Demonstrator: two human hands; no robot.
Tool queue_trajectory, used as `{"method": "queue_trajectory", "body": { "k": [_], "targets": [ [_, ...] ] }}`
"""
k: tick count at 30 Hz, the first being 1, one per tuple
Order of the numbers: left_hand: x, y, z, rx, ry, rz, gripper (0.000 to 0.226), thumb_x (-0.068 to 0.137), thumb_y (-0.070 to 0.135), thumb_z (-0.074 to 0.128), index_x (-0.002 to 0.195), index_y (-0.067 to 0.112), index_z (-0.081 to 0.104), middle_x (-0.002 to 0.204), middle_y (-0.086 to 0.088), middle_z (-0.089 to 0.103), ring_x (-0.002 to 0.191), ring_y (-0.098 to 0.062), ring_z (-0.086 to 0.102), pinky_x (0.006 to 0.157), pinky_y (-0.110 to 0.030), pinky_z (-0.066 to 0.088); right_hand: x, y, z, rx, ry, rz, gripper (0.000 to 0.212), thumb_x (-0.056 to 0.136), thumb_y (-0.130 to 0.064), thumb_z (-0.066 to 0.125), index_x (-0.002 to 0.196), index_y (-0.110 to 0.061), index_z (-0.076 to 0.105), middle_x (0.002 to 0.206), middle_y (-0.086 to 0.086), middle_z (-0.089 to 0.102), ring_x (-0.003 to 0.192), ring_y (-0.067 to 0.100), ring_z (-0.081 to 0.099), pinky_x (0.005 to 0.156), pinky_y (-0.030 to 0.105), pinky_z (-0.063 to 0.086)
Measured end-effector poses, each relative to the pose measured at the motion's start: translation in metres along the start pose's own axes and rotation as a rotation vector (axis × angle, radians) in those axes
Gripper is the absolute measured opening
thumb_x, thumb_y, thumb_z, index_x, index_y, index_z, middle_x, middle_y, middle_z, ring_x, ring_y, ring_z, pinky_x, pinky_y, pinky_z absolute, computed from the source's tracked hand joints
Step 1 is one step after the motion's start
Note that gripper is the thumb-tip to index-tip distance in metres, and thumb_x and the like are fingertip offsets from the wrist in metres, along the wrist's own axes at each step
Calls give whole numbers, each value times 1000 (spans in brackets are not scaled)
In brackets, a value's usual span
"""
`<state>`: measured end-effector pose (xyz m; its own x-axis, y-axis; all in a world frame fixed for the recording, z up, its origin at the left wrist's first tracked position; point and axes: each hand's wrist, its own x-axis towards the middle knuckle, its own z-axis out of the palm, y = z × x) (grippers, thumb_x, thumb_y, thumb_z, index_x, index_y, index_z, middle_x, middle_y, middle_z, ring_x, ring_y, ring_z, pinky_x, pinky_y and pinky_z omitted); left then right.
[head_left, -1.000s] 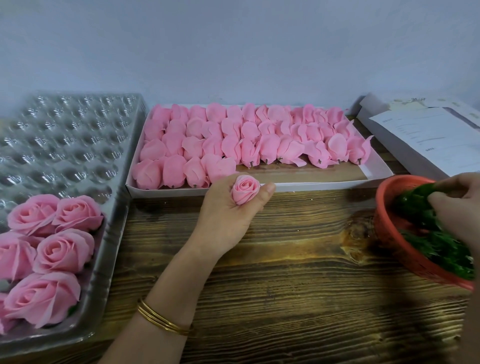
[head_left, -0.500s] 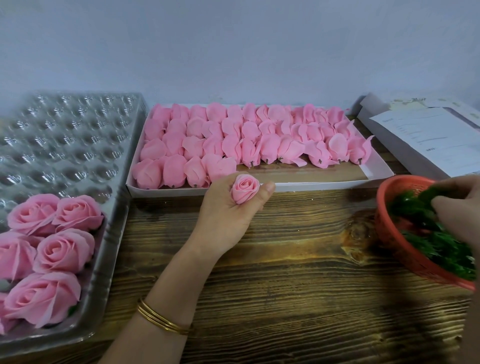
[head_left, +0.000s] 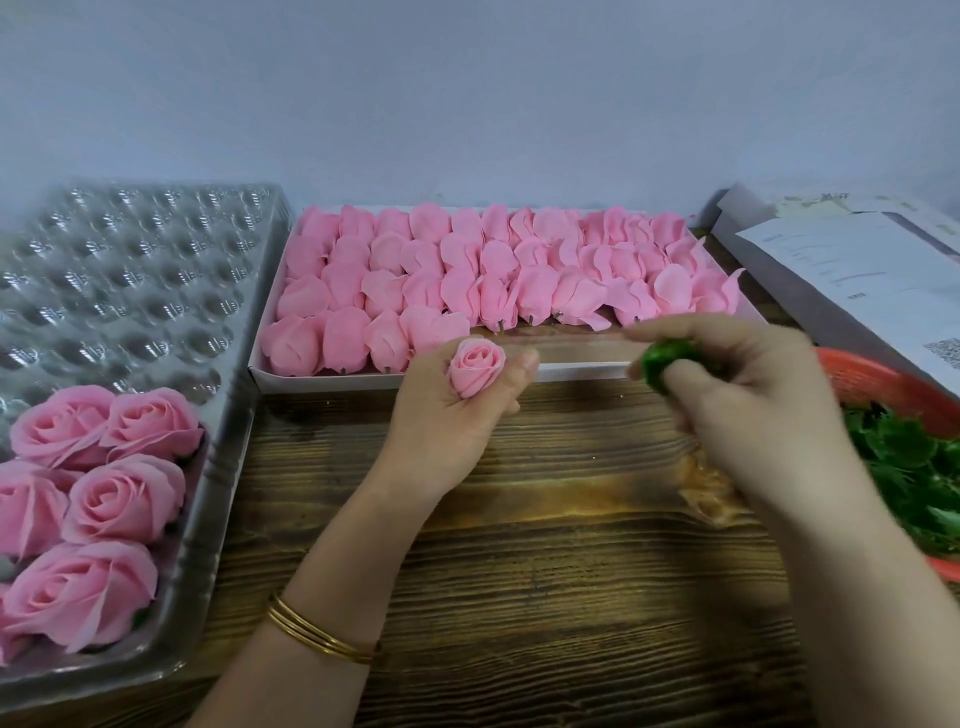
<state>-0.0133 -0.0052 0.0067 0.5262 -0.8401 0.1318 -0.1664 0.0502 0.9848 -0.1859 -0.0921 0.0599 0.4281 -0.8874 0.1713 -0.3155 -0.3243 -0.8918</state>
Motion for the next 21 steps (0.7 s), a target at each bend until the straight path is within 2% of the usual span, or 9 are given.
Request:
{"method": "queue_trajectory", "body": {
  "k": [3, 8, 10, 12, 17, 21],
  "targets": [
    [2, 2, -1, -45, 43, -62, 35, 76, 60, 60, 64, 27, 65, 65, 6, 69, 70, -1, 66, 78, -25, 46, -2, 5, 24, 106, -103, 120, 38, 88, 9, 54, 89, -22, 75, 76, 8, 73, 43, 2, 49, 47, 15, 41],
    [5, 5, -3, -281, 76, -136, 37, 92, 39, 61, 60, 22, 65, 62, 3, 60, 71, -8, 66, 79, -27, 58, -5, 13, 51, 334, -236, 343, 29, 93, 8, 52, 105, -11, 70, 77, 11, 64, 50, 9, 55, 46, 15, 42],
    [5, 6, -3, -358, 82, -139, 36, 89, 40, 61, 60, 20, 64, 63, 1, 60, 74, -13, 63, 89, -38, 58, -5, 13, 59, 441, -277, 440, 30, 94, 9, 49, 116, -3, 65, 77, 12, 65, 54, 11, 58, 49, 16, 47],
    [5, 7, -3, -389, 71, -141, 35, 85, 45, 60, 59, 22, 66, 66, 3, 63, 80, -16, 59, 97, -45, 52, -5, 13, 64, 556, -333, 532, 34, 95, 9, 46, 123, -1, 60, 86, 14, 66, 57, 12, 64, 54, 17, 54],
    [3, 8, -4, -435, 29, -162, 30, 77, 48, 61, 57, 27, 68, 72, 4, 70, 85, -10, 66, 103, -45, 49, -6, 9, 66, 788, -462, 664, 35, 95, 12, 42, 128, 10, 54, 115, 28, 62, 73, 26, 73, 70, 28, 62],
    [3, 7, -1, -431, 12, -146, 32, 77, 46, 60, 63, 18, 64, 79, 0, 72, 89, -10, 69, 98, -39, 50, -8, 8, 65, 865, -523, 666, 36, 95, 14, 42, 130, 12, 52, 121, 30, 63, 93, 33, 73, 81, 30, 60]
  ]
}}
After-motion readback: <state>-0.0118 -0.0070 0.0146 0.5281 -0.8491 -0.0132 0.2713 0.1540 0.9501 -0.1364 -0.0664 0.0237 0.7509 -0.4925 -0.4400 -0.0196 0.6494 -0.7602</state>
